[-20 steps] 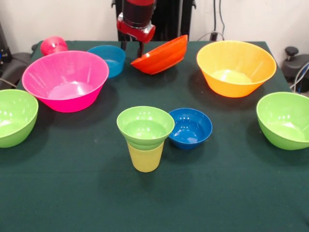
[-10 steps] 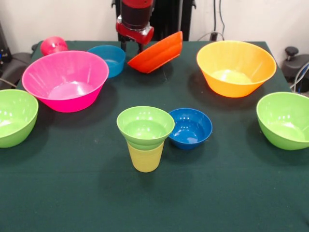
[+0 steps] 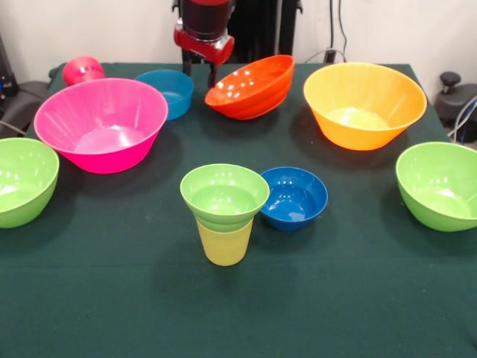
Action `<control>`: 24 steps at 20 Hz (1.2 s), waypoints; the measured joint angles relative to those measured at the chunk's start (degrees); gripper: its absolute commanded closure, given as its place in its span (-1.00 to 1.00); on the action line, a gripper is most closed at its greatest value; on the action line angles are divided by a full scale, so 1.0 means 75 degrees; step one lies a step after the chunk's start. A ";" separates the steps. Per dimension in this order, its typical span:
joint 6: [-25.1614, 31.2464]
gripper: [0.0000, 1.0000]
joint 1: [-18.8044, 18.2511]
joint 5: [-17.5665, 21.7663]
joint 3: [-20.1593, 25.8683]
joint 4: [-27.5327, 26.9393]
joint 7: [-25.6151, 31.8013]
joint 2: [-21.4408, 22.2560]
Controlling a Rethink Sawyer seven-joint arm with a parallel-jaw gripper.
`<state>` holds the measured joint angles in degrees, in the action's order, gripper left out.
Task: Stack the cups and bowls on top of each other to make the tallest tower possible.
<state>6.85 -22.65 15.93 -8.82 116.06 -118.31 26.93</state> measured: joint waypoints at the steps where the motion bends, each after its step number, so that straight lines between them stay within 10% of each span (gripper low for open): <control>1: 0.0064 -1.00 0.0000 0.0002 0.0019 0.0001 0.0000 0.0043; 24: 0.0931 -1.00 -0.0242 0.0003 0.0443 -0.0012 0.0000 0.0348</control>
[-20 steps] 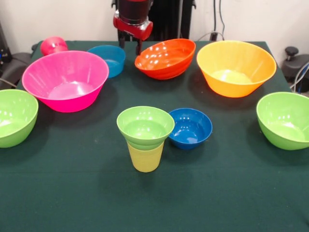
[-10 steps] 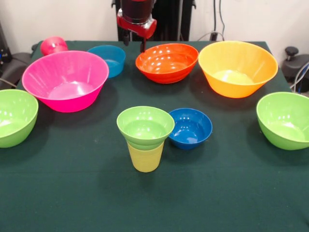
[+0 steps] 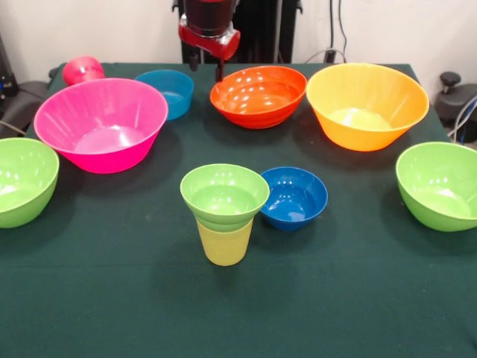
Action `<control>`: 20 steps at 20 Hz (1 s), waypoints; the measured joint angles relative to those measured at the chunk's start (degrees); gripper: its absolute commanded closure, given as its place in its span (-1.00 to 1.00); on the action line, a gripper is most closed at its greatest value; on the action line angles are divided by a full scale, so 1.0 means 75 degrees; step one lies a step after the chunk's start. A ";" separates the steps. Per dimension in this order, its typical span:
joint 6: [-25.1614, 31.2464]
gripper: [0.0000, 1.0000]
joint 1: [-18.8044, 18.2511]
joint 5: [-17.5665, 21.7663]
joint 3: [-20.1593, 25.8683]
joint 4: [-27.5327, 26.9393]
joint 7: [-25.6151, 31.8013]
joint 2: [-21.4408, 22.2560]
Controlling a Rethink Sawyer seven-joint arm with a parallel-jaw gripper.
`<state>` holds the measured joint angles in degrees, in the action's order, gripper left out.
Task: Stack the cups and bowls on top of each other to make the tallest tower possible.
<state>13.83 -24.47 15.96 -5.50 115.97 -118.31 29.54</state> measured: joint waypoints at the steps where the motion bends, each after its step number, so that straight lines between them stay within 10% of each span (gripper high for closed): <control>1: 0.0000 -1.00 -0.0010 0.0000 0.0006 0.0000 0.0000 0.0012; 20: 0.1147 -1.00 -0.0572 0.0003 0.0528 -0.0355 0.0000 0.0221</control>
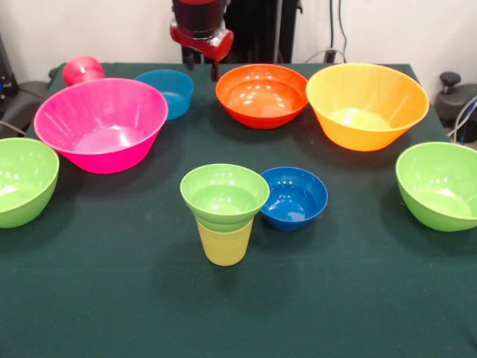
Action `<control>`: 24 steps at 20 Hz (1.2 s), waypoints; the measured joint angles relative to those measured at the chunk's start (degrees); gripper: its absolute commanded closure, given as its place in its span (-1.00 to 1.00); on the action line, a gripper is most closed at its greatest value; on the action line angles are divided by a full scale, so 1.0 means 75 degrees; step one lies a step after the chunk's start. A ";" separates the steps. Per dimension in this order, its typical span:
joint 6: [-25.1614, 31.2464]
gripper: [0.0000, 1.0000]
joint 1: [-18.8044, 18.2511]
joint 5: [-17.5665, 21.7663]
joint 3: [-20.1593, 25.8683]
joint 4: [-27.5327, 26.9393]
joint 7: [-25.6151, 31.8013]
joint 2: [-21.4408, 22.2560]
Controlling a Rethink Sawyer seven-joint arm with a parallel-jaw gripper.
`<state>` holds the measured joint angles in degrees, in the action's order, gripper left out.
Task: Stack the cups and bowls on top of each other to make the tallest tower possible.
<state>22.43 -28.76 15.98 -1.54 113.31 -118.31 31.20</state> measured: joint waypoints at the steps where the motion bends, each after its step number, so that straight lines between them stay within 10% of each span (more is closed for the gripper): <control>1: 0.0057 -1.00 -0.0009 0.0002 0.0011 -0.0022 0.0000 0.0024; 24: 0.0223 -1.00 -0.0243 0.0101 0.0303 -0.0630 0.0000 0.0083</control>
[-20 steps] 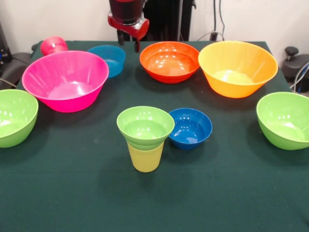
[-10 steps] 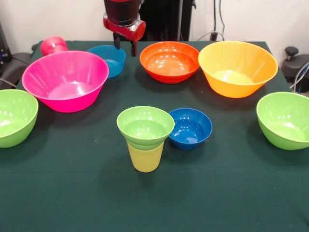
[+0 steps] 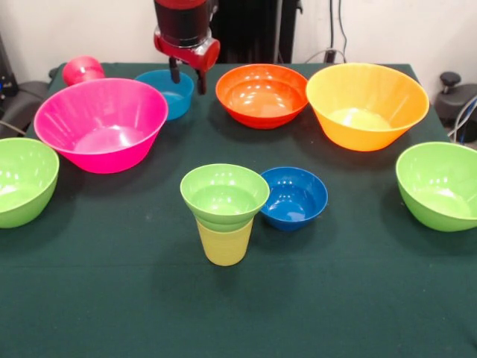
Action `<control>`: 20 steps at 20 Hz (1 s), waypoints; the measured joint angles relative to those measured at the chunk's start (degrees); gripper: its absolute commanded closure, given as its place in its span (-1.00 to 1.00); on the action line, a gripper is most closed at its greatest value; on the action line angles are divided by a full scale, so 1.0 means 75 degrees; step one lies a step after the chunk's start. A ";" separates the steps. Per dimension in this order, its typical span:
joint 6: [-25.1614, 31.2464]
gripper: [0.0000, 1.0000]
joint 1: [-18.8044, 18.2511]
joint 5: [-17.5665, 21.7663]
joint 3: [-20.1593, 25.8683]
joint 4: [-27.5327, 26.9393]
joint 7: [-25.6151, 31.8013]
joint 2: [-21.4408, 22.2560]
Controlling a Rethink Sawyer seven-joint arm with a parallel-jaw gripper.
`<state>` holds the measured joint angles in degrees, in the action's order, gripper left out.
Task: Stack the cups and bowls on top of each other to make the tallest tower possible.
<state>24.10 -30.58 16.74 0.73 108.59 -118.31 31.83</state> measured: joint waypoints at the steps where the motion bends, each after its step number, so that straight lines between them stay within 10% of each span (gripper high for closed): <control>1: -0.0002 -1.00 -0.0004 0.0021 0.0001 -0.0037 0.0000 -0.0037; 20: -0.0490 -1.00 -0.0157 0.0660 -0.0077 -0.0211 0.0000 -0.1075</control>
<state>20.43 -31.76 21.69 0.16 107.01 -118.31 23.76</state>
